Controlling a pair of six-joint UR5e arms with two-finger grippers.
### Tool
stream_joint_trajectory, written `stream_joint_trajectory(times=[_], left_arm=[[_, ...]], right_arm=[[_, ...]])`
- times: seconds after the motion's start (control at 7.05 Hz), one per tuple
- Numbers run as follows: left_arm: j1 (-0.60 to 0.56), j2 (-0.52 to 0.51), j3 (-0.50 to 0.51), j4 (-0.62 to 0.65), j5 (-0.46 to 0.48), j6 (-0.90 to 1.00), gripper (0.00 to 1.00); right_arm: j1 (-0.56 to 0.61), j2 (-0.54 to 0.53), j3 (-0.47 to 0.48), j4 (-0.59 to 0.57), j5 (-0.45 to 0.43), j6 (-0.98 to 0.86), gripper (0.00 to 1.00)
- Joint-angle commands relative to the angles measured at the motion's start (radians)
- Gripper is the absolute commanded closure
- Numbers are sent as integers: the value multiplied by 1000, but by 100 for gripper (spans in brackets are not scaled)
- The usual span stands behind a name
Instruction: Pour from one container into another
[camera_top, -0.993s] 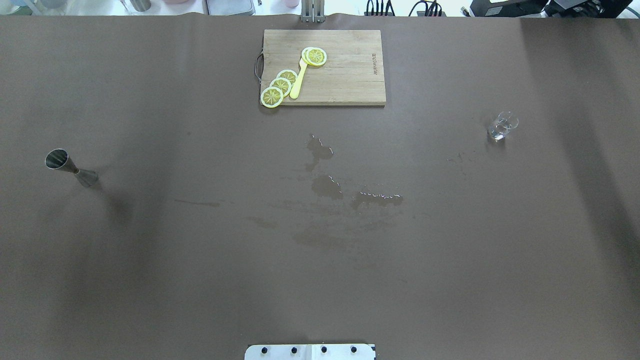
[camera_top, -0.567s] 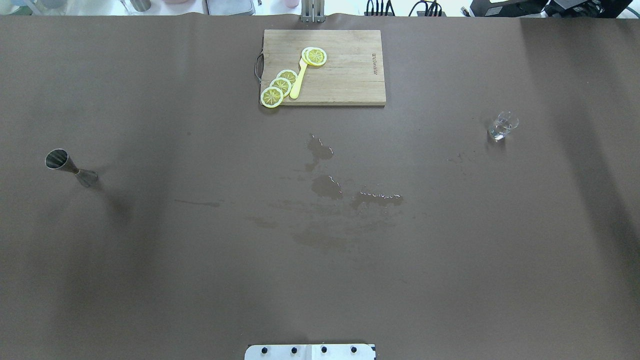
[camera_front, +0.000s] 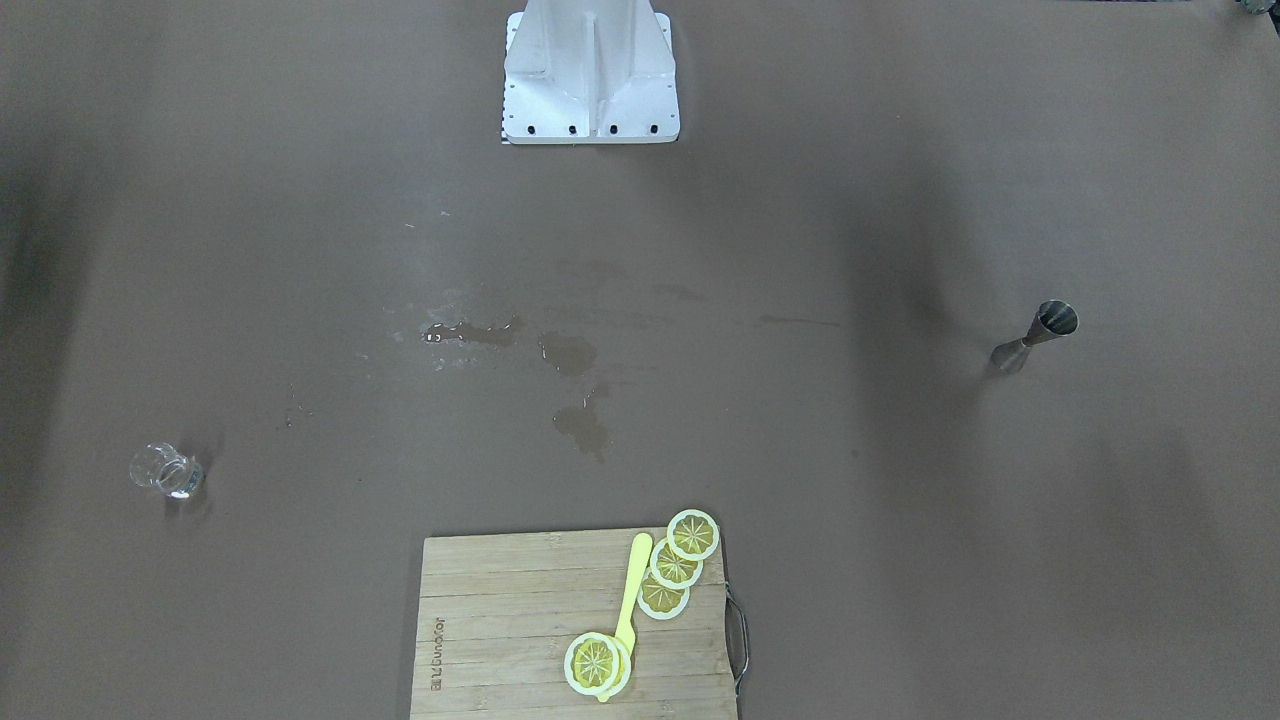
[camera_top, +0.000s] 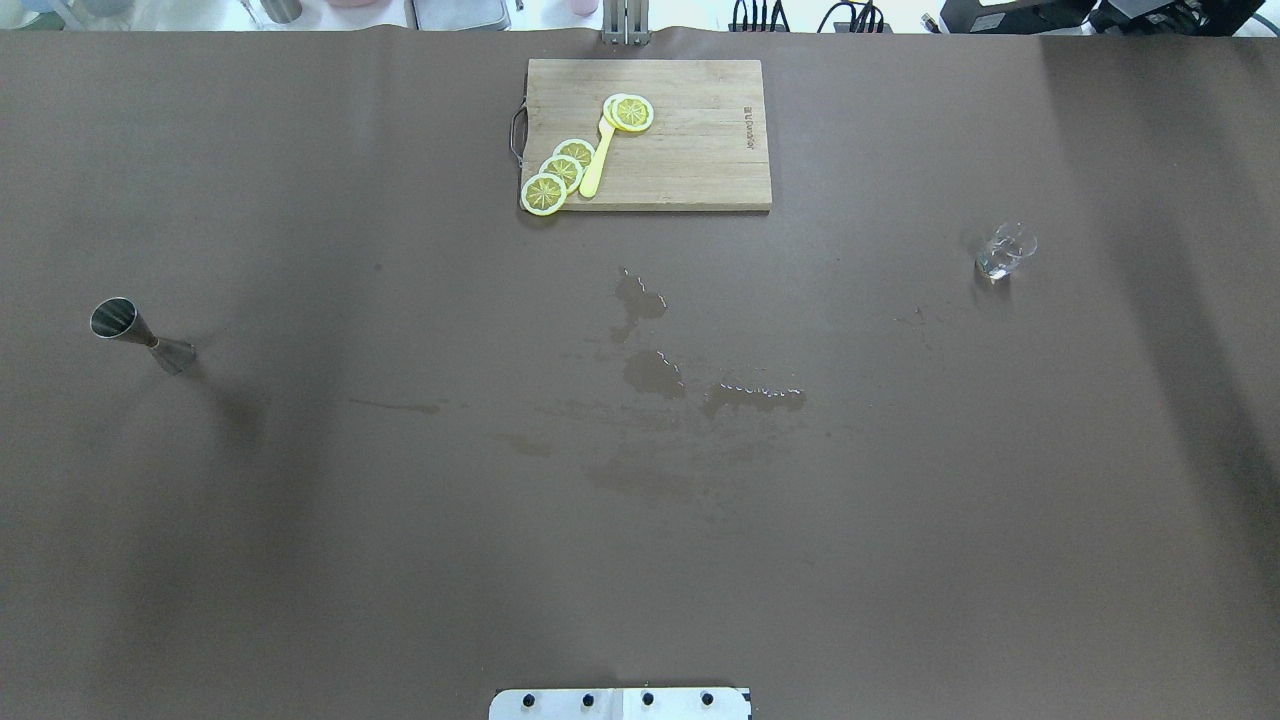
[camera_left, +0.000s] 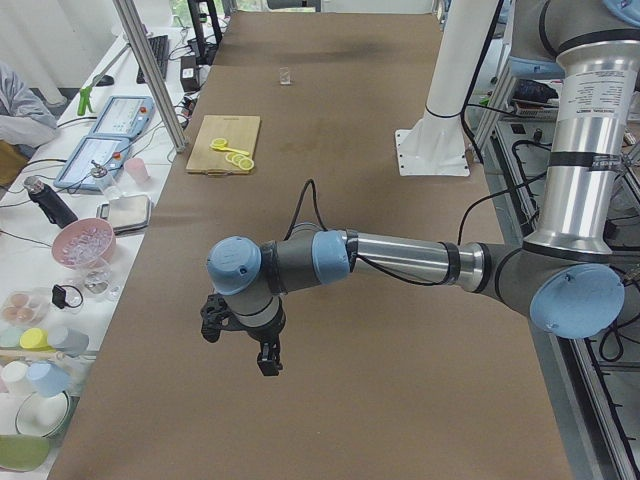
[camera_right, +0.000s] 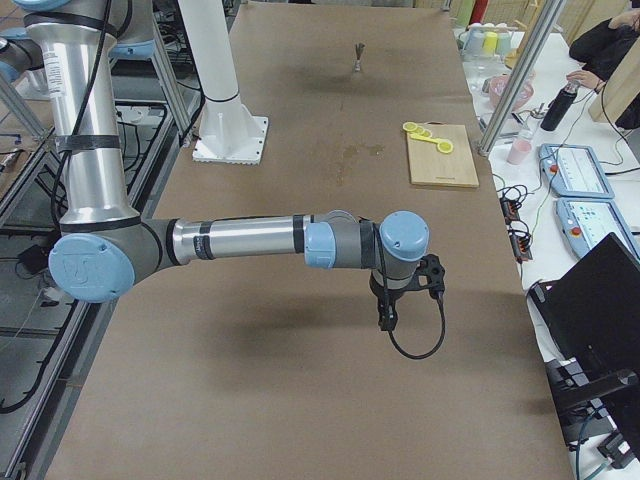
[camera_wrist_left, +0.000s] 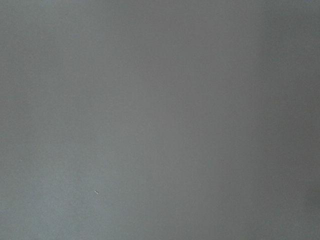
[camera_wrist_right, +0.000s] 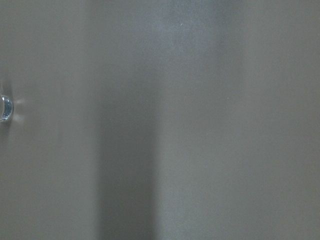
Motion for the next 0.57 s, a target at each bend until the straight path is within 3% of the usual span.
stream_joint_trajectory(times=[0.0,0.43], left_arm=[[-20,4,-13,3,-2,-4,2],[-21,20,-39,4,1,-4,2]], right_arm=[[0,0,0,0,0,0,0],[0,0,1,0,0,-2,0]])
